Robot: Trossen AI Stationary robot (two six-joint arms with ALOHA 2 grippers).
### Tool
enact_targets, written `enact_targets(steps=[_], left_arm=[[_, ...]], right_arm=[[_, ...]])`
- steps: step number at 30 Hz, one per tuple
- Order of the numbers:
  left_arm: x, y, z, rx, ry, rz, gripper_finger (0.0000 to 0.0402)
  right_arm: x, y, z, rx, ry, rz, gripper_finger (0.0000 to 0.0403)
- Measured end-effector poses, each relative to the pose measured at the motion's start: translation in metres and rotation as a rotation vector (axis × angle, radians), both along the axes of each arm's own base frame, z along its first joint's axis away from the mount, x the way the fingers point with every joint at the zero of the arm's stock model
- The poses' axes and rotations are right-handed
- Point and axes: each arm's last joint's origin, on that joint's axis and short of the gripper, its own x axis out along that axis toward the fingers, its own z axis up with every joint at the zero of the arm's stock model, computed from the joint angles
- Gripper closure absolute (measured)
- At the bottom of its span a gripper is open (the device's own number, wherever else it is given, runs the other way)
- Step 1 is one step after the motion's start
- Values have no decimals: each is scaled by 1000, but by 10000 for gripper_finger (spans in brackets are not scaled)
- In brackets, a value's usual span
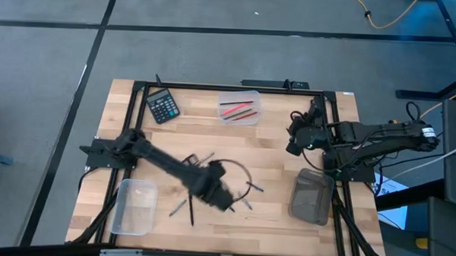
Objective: Sort crayons/erasers/pens/pencils in bins
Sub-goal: Put the black pen into the bottom transparent bin
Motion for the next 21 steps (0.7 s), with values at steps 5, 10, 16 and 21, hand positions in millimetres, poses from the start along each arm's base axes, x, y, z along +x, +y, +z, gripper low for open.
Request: enact_targets(steps=[5,10,16,21], left_arm=[[-27,-41,8,-60,-76,96,385],[-55,-82,7,-142,-65,134,383],[-83,-114,7,-163,-111,216,384],[-102,-132,8,-172,-130,229,383]], right_arm=[[0,1,-2,34,20,23,157],[-1,2,-3,49,36,35,157],[-1,1,-3,46,36,35,157],[0,1,-3,45,32,36,157]])
